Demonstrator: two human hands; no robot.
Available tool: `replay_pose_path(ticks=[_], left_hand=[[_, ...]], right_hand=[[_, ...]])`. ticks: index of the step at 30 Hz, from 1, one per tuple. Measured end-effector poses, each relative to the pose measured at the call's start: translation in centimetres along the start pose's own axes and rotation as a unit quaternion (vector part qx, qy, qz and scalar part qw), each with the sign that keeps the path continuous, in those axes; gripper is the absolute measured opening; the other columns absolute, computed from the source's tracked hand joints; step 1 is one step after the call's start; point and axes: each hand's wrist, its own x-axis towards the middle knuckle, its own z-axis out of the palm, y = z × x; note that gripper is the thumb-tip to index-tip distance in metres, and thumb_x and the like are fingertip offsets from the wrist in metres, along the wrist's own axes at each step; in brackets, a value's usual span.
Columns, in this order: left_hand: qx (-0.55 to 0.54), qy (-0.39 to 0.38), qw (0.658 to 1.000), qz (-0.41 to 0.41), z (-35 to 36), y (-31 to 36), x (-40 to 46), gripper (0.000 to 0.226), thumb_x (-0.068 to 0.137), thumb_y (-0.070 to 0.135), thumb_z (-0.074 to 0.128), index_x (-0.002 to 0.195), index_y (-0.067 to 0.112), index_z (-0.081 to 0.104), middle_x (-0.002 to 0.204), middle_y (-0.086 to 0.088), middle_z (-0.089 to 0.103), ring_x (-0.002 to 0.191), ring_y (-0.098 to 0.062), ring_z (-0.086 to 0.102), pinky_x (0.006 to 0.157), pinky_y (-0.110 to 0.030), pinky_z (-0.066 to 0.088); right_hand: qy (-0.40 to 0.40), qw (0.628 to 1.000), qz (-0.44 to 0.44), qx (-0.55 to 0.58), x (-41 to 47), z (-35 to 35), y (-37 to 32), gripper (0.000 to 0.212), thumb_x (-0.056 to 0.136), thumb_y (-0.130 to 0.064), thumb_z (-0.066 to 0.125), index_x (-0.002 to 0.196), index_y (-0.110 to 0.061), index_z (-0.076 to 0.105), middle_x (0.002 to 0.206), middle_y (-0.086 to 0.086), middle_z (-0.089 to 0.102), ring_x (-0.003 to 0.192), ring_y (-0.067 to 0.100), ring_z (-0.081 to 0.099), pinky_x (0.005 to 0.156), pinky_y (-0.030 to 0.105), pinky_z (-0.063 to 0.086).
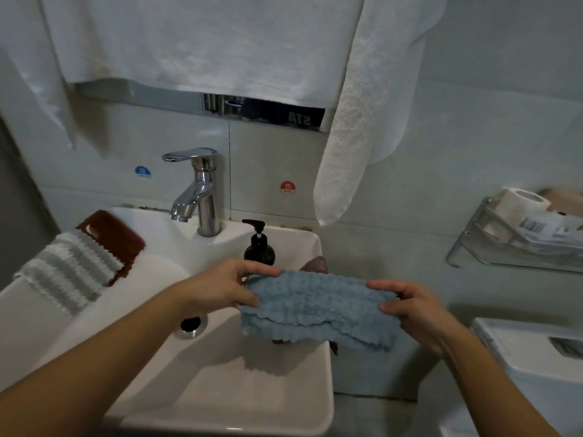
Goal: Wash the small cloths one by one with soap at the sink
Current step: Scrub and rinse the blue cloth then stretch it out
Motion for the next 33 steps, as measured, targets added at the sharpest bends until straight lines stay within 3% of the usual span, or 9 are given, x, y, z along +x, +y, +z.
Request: replay_pose_path(ticks=[6, 13, 16, 18, 20, 25, 29, 31, 33], left_hand=[[0.029, -0.002, 0.999, -0.022, 0.9, -1.3, 0.7, 0.060, 0.078, -0.015, 0.067, 0.118, 0.030, 0.067, 0.133, -0.003, 0.052, 0.113, -0.021, 0.061, 0.091, -0.039, 0.057], [0.221, -0.043, 0.974, -0.003, 3.9, -2.9, 1.7, 0.069, 0.078, 0.005, 0.074, 0.140, 0.022, 0.050, 0.132, 0.008, 0.052, 0.110, -0.005, 0.055, 0.093, -0.019, 0.051], [0.321, -0.011, 0.947, 0.021, 4.2, -2.5, 1.9, 0.065, 0.078, 0.021, 0.078, 0.137, 0.027, 0.051, 0.122, 0.011, 0.044, 0.098, -0.002, 0.050, 0.084, -0.011, 0.044], [0.386, 0.031, 0.921, 0.039, 4.4, -2.4, 2.0, 0.062, 0.078, 0.036, 0.078, 0.135, 0.030, 0.053, 0.123, 0.009, 0.038, 0.112, -0.009, 0.040, 0.098, -0.020, 0.038], [0.396, 0.041, 0.916, 0.047, 4.8, -2.1, 2.1, 0.060, 0.078, 0.043, 0.076, 0.133, 0.030, 0.055, 0.123, 0.007, 0.040, 0.115, -0.012, 0.038, 0.101, -0.027, 0.038], [0.361, 0.039, 0.930, 0.053, 6.5, -2.9, 2.4, 0.063, 0.078, 0.035, 0.078, 0.134, 0.023, 0.052, 0.123, 0.005, 0.058, 0.105, -0.014, 0.057, 0.089, -0.026, 0.051], [0.367, 0.053, 0.927, 0.052, 7.0, -3.2, 2.6, 0.074, 0.078, 0.035, 0.079, 0.142, 0.024, 0.043, 0.133, 0.004, 0.052, 0.115, -0.015, 0.053, 0.091, -0.022, 0.045], [0.374, 0.047, 0.925, 0.052, 7.0, -3.1, 2.4, 0.075, 0.078, 0.035, 0.079, 0.142, 0.024, 0.042, 0.135, 0.003, 0.052, 0.118, -0.015, 0.053, 0.093, -0.023, 0.045], [0.387, 0.028, 0.920, 0.045, 6.7, -2.9, 2.1, 0.075, 0.077, 0.036, 0.079, 0.141, 0.025, 0.043, 0.134, 0.004, 0.052, 0.116, -0.014, 0.053, 0.092, -0.023, 0.046]], right_hand=[[-0.004, 0.998, 0.045, -0.048, 0.6, 0.8, 1.3, 0.041, 0.081, 0.027, 0.048, 0.101, -0.001, 0.070, 0.093, 0.017, 0.074, 0.077, 0.026, 0.073, 0.061, 0.030, 0.060], [-0.005, 0.993, 0.038, -0.114, 1.4, 4.2, 5.5, 0.042, 0.081, 0.021, 0.055, 0.111, -0.005, 0.069, 0.106, 0.020, 0.072, 0.093, 0.034, 0.069, 0.086, 0.047, 0.058], [0.008, 0.980, 0.001, -0.201, 0.7, 5.1, 5.4, 0.040, 0.080, 0.010, 0.064, 0.101, -0.024, 0.070, 0.110, 0.008, 0.067, 0.098, 0.022, 0.064, 0.077, 0.032, 0.056], [0.040, 0.968, -0.047, -0.245, 0.4, 5.0, 5.2, 0.041, 0.080, 0.004, 0.069, 0.103, -0.030, 0.068, 0.113, 0.002, 0.059, 0.107, 0.016, 0.053, 0.082, 0.026, 0.045], [0.046, 0.963, -0.085, -0.252, 0.1, 4.8, 5.4, 0.042, 0.080, 0.002, 0.070, 0.103, -0.033, 0.067, 0.119, 0.002, 0.056, 0.112, 0.016, 0.050, 0.089, 0.025, 0.039], [-0.014, 0.969, -0.094, -0.229, -0.2, 5.9, 7.5, 0.036, 0.076, -0.025, 0.071, 0.111, -0.032, 0.068, 0.117, -0.007, 0.067, 0.110, 0.012, 0.060, 0.089, 0.021, 0.049], [-0.014, 0.963, -0.093, -0.254, 0.0, 6.3, 8.1, 0.035, 0.086, -0.018, 0.070, 0.120, -0.027, 0.066, 0.117, -0.010, 0.070, 0.109, 0.013, 0.064, 0.087, 0.020, 0.052], [-0.022, 0.952, -0.070, -0.296, -0.2, 6.0, 7.5, 0.036, 0.088, -0.019, 0.070, 0.122, -0.031, 0.064, 0.118, -0.010, 0.069, 0.110, 0.016, 0.063, 0.091, 0.026, 0.053], [-0.039, 0.929, -0.045, -0.366, -0.4, 5.8, 6.0, 0.050, 0.079, -0.037, 0.071, 0.127, -0.031, 0.063, 0.124, -0.011, 0.065, 0.114, 0.015, 0.060, 0.095, 0.034, 0.051]])
